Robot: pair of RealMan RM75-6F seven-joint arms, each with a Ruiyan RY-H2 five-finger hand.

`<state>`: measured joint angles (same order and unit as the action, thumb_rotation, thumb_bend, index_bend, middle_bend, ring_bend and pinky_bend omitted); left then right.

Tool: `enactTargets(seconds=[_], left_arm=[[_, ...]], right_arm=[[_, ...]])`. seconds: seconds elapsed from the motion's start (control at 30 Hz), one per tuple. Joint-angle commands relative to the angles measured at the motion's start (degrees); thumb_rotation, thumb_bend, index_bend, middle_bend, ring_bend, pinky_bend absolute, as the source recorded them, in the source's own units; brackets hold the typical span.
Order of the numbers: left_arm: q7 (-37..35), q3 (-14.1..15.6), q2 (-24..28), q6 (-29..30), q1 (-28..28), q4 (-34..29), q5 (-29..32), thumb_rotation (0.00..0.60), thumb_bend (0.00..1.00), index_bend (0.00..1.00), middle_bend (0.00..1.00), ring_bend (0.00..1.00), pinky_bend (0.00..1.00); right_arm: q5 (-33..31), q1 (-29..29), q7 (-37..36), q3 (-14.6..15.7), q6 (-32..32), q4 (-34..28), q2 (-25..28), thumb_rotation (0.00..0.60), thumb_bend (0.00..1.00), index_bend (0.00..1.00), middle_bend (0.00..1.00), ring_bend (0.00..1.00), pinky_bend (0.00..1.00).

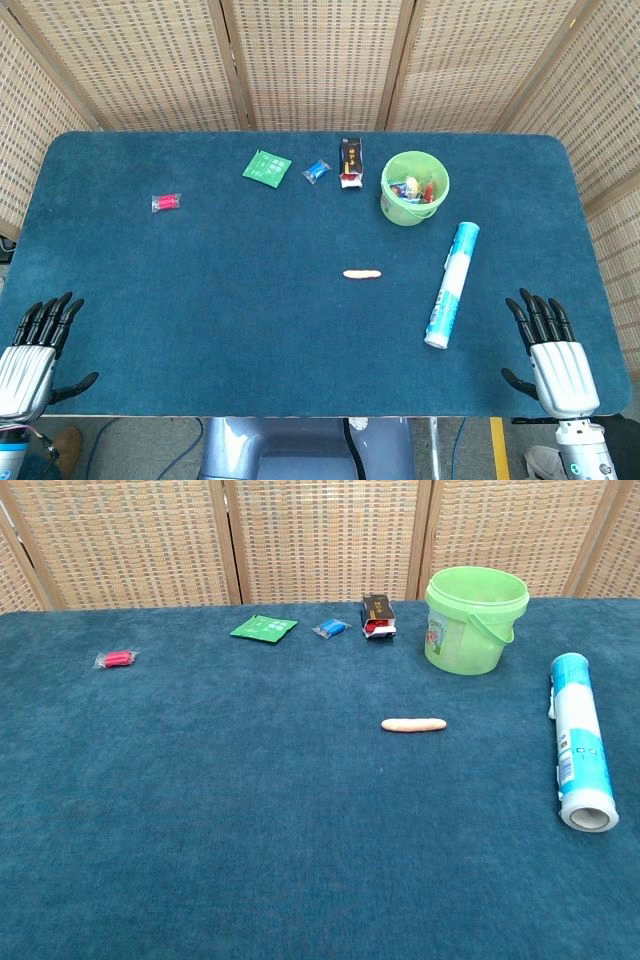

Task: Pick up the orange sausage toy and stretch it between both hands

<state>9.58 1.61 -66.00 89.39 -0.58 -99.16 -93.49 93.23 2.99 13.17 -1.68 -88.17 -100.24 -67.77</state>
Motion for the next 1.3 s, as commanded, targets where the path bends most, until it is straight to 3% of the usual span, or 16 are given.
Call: enactTargets(seconds=[0.03,0.33,0.43,0.57,0.73,0.93,1.07,1.3], left_arm=[[-0.02,0.00,-0.06,-0.01,0.01,0.06,0.04,0.600,0.00,0.00,0.00,0.00,0.00],[0.34,-0.15,-0.44,-0.27,-0.25,0.19,0.06,0.600,0.00,0.00,0.00,0.00,0.00],[0.26,-0.61,-0.91,-0.66,-0.69,0.67,0.38,0.600,0.00,0.00,0.00,0.00,0.00],[-0.40,-1.53,-2.49,-0.96,-1.47,2.38,0.71,0.600,0.00,0.00,0.00,0.00,0.00],[0.96,-2.23,-4.05,-2.34,-2.20,3.47,2.38,0.600,0.00,0.00,0.00,0.00,0.00],[2.23,-2.89,-4.90,-3.52,-2.63,3.91,4.72,0.600,0.00,0.00,0.00,0.00,0.00],[2.76,-3.31,-5.33,-4.44,-3.08,4.32,6.06,0.600,0.00,0.00,0.00,0.00,0.00],[3.63,-3.72,-5.87,-5.53,-3.62,4.79,7.71,0.600,0.00,0.00,0.00,0.00,0.00]], right_arm=[[0.15,0.04,0.03,0.15,0.15,-0.03,-0.06,0.600,0.04,0.00,0.00,0.00,0.00],[-0.47,0.79,0.86,0.13,1.80,0.13,-0.84,0.600,0.07,0.00,0.00,0.00,0.00],[1.16,2.53,-2.87,-0.92,2.13,1.52,-2.13,0.600,0.09,0.04,0.00,0.00,0.00],[0.70,8.57,-7.49,-3.65,8.95,3.65,-2.63,0.600,0.15,0.11,0.00,0.00,0.00],[-5.86,19.74,-12.81,-9.21,24.32,3.99,-3.58,0.600,0.22,0.21,0.00,0.00,0.00],[-18.03,29.68,-12.70,-14.25,37.26,10.47,-10.54,0.600,0.34,0.28,0.00,0.00,0.00],[-24.24,33.99,-12.02,-15.75,41.82,14.79,-15.00,0.600,0.41,0.32,0.00,0.00,0.00],[-30.19,38.75,-9.00,-15.70,45.46,21.32,-20.79,0.600,0.48,0.35,0.00,0.00,0.00]])
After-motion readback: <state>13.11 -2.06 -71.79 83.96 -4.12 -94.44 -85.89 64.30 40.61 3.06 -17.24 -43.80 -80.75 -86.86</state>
